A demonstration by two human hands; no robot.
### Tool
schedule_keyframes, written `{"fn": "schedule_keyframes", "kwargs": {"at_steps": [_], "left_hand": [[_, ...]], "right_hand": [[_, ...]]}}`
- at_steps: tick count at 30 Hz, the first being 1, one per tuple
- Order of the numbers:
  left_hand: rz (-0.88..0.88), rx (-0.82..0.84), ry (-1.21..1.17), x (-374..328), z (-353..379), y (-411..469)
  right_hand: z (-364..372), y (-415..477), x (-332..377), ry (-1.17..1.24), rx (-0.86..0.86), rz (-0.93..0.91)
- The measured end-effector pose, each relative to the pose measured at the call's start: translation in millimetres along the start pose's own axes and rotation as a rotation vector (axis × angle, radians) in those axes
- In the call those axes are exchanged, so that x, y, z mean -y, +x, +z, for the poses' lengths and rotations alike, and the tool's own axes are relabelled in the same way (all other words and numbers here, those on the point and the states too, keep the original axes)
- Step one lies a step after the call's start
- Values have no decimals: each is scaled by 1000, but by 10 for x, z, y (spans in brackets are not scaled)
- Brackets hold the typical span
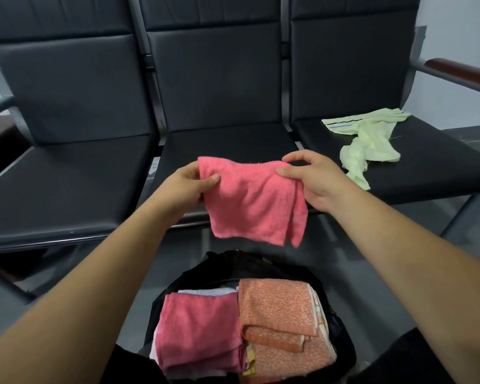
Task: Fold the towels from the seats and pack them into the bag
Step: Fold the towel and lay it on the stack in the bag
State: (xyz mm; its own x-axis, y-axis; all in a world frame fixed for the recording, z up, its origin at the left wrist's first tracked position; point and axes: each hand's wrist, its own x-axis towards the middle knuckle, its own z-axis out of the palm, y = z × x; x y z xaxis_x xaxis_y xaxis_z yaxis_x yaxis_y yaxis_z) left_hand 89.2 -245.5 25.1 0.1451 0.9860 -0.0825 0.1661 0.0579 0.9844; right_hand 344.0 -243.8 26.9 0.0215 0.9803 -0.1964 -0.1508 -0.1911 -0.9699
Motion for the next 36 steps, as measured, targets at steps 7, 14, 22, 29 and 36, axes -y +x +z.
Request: {"fn": "schedule_keyframes", "kwargs": {"at_steps": [7,14,22,29,36], "left_hand": [[-185,110,-322,-91,65,-60],[-38,78,-48,-16,90,-130],[126,-74,12,-77,191,-162],[78,24,-115,-88,244,-249],[165,-87,-13,-29,320,-326]], "right_hand": [[-28,-86,20,133,122,124],[-36,-258,-47,-786,-24,-191],[-138,-346,-77,-128,33,-31],[-214,-440,21,280,78,52],[-284,-503,-55,-655,-111,-287]]}}
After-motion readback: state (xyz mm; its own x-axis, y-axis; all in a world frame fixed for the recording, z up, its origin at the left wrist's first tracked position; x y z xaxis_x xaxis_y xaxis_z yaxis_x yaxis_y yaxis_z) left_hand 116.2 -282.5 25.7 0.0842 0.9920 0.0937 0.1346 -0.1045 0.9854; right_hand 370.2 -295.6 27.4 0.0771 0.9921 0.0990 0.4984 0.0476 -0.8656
